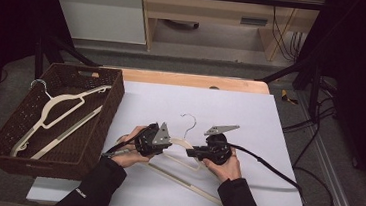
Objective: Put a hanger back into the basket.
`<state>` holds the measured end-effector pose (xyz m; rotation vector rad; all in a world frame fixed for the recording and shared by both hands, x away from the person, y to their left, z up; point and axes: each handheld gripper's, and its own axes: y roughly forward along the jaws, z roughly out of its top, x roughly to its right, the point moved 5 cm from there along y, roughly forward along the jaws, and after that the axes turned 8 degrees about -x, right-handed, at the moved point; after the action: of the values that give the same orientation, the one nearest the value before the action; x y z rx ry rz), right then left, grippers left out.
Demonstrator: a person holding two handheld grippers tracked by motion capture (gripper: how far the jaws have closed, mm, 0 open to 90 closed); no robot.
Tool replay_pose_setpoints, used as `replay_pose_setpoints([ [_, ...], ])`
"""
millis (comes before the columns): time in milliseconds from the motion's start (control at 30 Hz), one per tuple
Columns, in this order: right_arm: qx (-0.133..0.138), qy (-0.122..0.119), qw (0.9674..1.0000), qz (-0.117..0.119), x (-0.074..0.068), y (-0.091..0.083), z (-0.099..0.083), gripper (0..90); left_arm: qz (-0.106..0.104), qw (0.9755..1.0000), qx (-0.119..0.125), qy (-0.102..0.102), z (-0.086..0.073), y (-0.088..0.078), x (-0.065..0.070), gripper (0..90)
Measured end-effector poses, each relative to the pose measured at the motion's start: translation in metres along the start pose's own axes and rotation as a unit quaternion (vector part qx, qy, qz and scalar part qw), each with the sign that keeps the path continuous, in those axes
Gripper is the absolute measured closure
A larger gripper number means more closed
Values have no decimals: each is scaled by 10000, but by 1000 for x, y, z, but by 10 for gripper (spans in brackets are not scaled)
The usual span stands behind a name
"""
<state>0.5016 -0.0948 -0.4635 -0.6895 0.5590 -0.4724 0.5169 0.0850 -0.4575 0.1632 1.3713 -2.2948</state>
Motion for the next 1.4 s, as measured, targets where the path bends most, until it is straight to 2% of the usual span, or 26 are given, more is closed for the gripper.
replay_pose_setpoints([
  [67,19,-22,9998,183,-4,-4,1,822,-90,9997,100,-194,1,-6,0,720],
  [100,61,-122,9996,248,-5,-6,2,832,-152,9993,151,-292,1,-10,-1,671],
  [167,167,-216,9983,521,-11,-12,3,861,-201,9983,276,-467,0,-17,-2,581],
  [200,228,-222,9974,641,-14,-16,4,868,-201,9983,276,-467,0,-17,-2,558],
  [267,265,-465,9974,489,-18,-23,6,869,-318,9968,448,-575,-2,-29,-7,541],
  [333,231,-615,9964,540,-21,-27,8,870,-417,9955,605,-594,-1,-36,-8,535],
  [367,193,-608,9963,580,-24,-29,8,870,-525,9948,649,-585,0,-39,-8,531],
  [433,241,-761,9949,622,-27,-30,11,870,-559,9950,662,-500,2,-42,-8,544],
  [567,257,-970,9926,682,-33,-31,14,870,-775,9948,606,-263,6,-47,-3,636],
  [600,244,-999,9922,703,-34,-31,14,869,-775,9948,606,-263,6,-47,-3,664],
  [633,242,-1035,9917,725,-35,-31,14,869,-802,9952,534,-150,6,-49,-2,709],
  [733,251,-1054,9915,719,-35,-31,14,861,-803,9958,426,-110,5,-51,0,737],
  [800,360,-1108,9917,546,-34,-31,15,826,-813,9958,404,-109,5,-53,2,758],
  [867,552,-1109,9918,321,-32,-34,17,737,-937,9944,458,-157,6,-57,5,790],
  [900,625,-1146,9912,231,-32,-36,18,733,-934,9943,492,-155,7,-59,6,800],
  [967,783,-1127,9904,145,-31,-42,21,680,-917,9946,461,-130,9,-63,9,820],
  [1067,1100,-1152,9872,-123,-29,-50,25,561,-1023,9934,465,-235,11,-67,15,864],
  [1133,1271,-1140,9849,-268,-28,-56,27,536,-890,9948,372,-333,11,-68,15,864],
  [1200,1430,-1104,9828,-381,-28,-63,29,488,-1025,9927,423,-484,10,-69,15,866],
  [1233,1502,-1108,9814,-450,-28,-66,29,478,-1071,9909,516,-628,10,-71,16,866],
  [1300,1596,-1109,9792,-584,-28,-73,26,424,-960,9907,551,-796,10,-74,15,866],
  [1367,1641,-1021,9782,-765,-27,-77,22,372,-885,9891,604,-1009,10,-78,12,866],
  [1400,1640,-970,9778,-869,-27,-79,19,337,-875,9872,661,-1156,11,-81,12,866],
])
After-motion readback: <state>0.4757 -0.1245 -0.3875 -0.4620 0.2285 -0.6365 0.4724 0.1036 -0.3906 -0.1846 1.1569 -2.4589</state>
